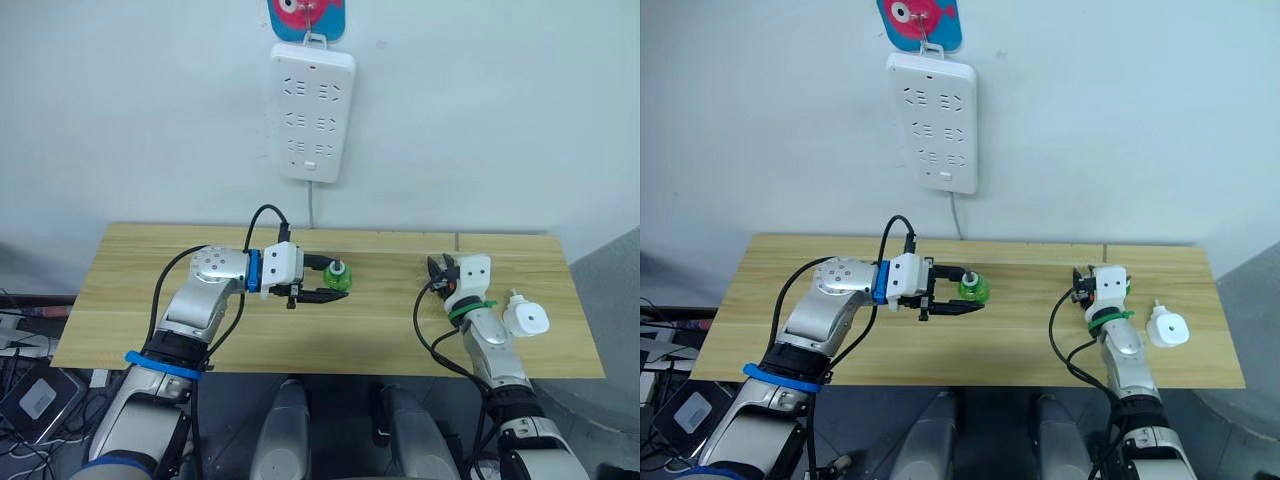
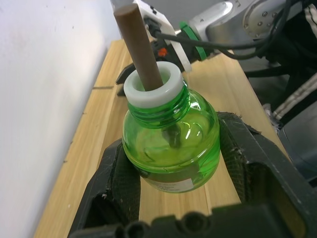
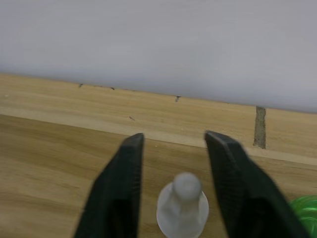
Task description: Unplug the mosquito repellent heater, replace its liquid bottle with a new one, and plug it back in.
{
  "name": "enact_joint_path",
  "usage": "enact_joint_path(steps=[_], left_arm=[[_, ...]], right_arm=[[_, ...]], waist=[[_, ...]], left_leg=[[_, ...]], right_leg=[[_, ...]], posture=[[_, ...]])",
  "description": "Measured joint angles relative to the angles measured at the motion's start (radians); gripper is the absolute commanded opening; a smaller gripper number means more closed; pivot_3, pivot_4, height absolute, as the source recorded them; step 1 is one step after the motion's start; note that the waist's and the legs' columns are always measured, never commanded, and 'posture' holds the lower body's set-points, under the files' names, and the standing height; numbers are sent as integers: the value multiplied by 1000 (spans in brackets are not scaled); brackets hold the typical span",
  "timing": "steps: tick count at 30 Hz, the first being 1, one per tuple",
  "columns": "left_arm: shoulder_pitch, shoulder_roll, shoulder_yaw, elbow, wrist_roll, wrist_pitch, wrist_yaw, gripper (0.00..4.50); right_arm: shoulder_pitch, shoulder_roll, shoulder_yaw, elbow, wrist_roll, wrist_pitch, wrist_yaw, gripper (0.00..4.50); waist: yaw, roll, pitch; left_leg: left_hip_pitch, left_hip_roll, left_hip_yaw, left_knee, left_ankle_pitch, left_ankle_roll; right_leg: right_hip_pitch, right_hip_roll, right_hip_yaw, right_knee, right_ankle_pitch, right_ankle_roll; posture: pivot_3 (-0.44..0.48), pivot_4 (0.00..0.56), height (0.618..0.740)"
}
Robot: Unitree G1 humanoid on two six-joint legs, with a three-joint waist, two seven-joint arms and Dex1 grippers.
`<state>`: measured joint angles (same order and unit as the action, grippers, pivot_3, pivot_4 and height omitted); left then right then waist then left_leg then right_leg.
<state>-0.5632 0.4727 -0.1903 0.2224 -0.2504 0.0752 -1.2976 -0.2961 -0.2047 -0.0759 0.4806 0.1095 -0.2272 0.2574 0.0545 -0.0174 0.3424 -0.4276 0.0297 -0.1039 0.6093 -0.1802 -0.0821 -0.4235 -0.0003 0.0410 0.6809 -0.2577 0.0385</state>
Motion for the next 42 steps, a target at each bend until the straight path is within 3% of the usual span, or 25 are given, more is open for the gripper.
enact_joint_path(steps=[2, 7, 11, 15, 21, 31, 34, 38, 42], left_arm=[[-3, -13, -1, 19, 2, -13, 0, 2183], [-17, -48, -2, 73, 11, -56, 0, 2183], [-40, -74, -3, 118, 14, -98, -3, 2183], [-53, -89, -3, 148, 16, -146, -17, 2183], [-65, -113, -5, 150, 16, -177, -34, 2183], [-77, -124, -19, 149, 16, -177, -49, 2183], [-77, -124, -19, 149, 16, -177, -50, 2183], [-77, -123, -20, 151, 18, -171, -49, 2183], [-77, -124, -20, 151, 18, -171, -49, 2183]], right_arm=[[35, -32, 13, -83, -14, 11, 11, 3786], [148, -118, 58, -494, 80, 226, 137, 3786], [205, -243, 90, -826, 284, 499, 275, 2902], [175, -338, 104, -983, 364, 663, 329, 2902], [68, -313, 193, -1042, 407, 804, 332, 2902], [-1, -252, 252, -985, 365, 818, 332, 2902], [0, -252, 268, -965, 337, 798, 342, 2284], [0, -255, 276, -958, 309, 771, 361, 911], [1, -255, 276, -956, 297, 762, 371, 880]], waist=[[-1, 0, 0], [-2, 1, 0], [-4, 1, -2], [-4, -2, -5], [-2, -3, -7], [0, -6, -17], [0, -7, -19], [0, -7, -22], [0, -7, -24]], left_leg=[[-1, 0, 0, 0, 0, 0], [-2, 0, -1, 0, 0, 0], [-2, 0, -1, 1, 0, 0], [-3, 0, -1, 1, 0, 0], [-3, -1, -2, 1, 0, -1], [-3, -1, -2, 2, 1, -2], [-3, -1, -3, 2, 1, -2], [-3, -1, -3, 2, 1, -1], [-3, -1, -3, 2, 1, -2]], right_leg=[[-1, 0, 0, 0, 0, 0], [-1, 0, -1, 0, 0, 0], [-1, -1, -1, -1, 0, 0], [-1, -1, -1, -1, 0, 0], [-1, -1, -3, -1, 0, 0], [-1, -1, -4, -1, 0, 0], [-1, -1, -4, -1, 0, 0], [-1, -1, -4, -1, 1, 0], [-1, -1, -4, -1, 1, -1]], posture=[[260, 354, 740], [230, 310, 740], [214, 278, 740], [209, 251, 740], [218, 226, 740], [227, 222, 740], [230, 223, 740], [231, 223, 740], [229, 223, 740]])
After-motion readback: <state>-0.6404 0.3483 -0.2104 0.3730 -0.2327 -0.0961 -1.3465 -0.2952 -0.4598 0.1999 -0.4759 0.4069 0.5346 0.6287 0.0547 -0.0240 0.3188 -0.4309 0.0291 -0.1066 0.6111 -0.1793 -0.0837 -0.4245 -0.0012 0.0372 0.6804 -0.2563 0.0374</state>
